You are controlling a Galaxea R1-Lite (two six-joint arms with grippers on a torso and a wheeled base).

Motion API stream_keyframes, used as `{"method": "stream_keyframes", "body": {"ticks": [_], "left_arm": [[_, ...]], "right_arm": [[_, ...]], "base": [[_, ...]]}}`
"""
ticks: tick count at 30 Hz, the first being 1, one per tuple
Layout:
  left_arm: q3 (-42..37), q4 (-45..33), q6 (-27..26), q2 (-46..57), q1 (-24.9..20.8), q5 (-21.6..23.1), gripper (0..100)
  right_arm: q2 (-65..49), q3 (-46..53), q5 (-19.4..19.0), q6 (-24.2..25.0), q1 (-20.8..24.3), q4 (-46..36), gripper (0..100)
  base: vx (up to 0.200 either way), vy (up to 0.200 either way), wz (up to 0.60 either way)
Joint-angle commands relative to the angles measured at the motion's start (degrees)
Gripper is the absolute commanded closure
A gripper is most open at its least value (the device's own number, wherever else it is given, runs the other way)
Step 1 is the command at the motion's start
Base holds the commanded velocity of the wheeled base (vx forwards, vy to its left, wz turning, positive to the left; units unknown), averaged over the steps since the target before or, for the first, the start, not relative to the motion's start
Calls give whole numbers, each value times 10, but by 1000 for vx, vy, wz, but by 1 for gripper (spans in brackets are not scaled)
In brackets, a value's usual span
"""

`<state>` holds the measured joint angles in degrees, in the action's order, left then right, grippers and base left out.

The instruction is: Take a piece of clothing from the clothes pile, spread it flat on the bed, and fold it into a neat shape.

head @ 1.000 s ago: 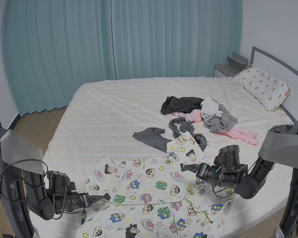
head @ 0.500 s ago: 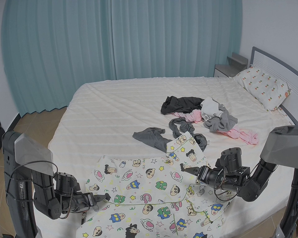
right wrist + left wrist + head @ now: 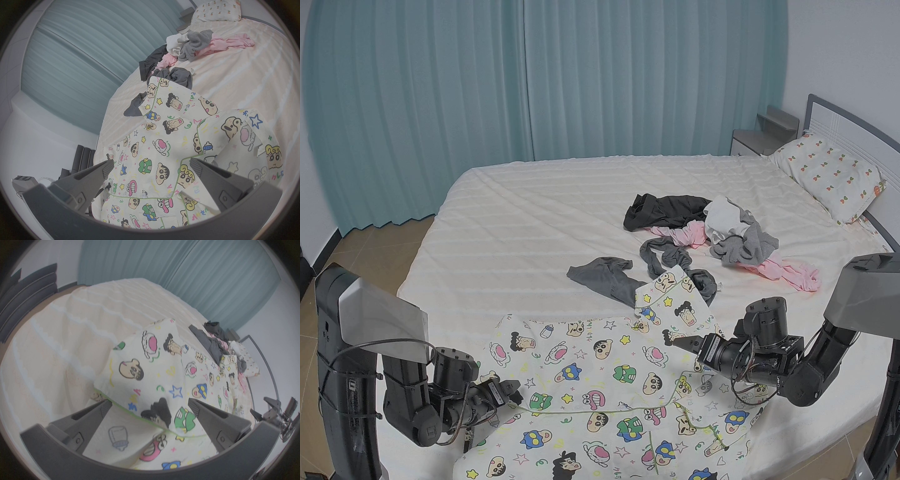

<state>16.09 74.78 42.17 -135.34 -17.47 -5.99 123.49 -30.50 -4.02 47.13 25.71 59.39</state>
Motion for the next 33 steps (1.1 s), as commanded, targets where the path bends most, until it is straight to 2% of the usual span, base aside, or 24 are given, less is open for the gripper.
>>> {"method": "stream_keyframes", "body": {"ticks": [1, 6, 11, 13, 14, 23, 26, 33], "left_arm": [[23, 0, 7, -26, -27, -36, 0], [25, 0, 26, -29, -30, -52, 0], [23, 1, 44, -32, -27, -104, 0], [23, 1, 45, -31, -26, -108, 0], [23, 1, 64, -29, -24, -115, 100], [16, 1, 75, -35, -25, -137, 100], [5, 2, 39, -41, -26, -165, 100], [-37, 38, -9, -41, -29, -189, 100]], "right_arm": [[1, -1, 0, 1, 0, 0, 0], [1, 0, 0, 0, 0, 0, 0], [3, 0, 0, -1, 0, 0, 0], [3, 0, 0, -1, 0, 0, 0], [2, 1, 0, -1, 0, 0, 0], [2, 1, 0, -1, 0, 0, 0], [2, 2, 0, -1, 0, 0, 0], [1, 6, 0, -2, 1, 0, 0]], "base": [[0, 0, 0], [0, 0, 0], [0, 0, 0], [0, 0, 0], [0, 0, 0], [0, 0, 0], [0, 0, 0], [0, 0, 0]]}}
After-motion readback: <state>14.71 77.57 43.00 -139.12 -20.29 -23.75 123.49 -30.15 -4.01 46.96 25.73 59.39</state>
